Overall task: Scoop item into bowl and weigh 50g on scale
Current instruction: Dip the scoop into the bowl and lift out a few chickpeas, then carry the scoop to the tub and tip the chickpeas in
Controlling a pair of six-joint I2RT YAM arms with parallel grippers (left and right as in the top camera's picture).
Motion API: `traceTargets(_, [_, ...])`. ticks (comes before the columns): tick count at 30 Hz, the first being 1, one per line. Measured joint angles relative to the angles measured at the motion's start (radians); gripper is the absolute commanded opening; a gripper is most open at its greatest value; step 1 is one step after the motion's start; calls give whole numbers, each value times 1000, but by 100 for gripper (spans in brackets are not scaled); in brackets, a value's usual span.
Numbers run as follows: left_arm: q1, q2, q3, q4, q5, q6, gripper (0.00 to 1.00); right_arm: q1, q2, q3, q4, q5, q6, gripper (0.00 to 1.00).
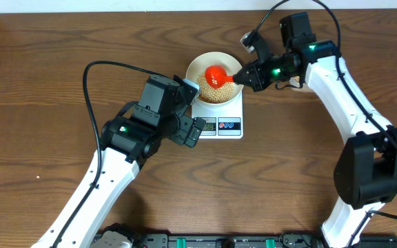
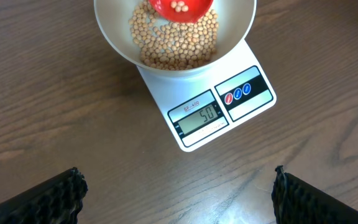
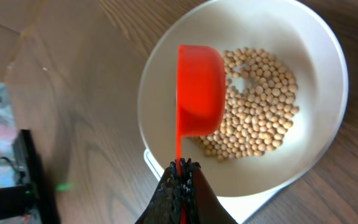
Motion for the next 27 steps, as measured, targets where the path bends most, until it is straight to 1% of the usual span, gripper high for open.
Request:
traceTargets(7, [0,0,0,0,0,0,97,-27,0,0,3,-86,0,1])
traceTargets(23, [0,0,0,0,0,0,97,-36,0,0,17,-102,0,1])
traceTargets(27, [0,0,0,0,0,0,97,-58,0,0,13,-104,0,1])
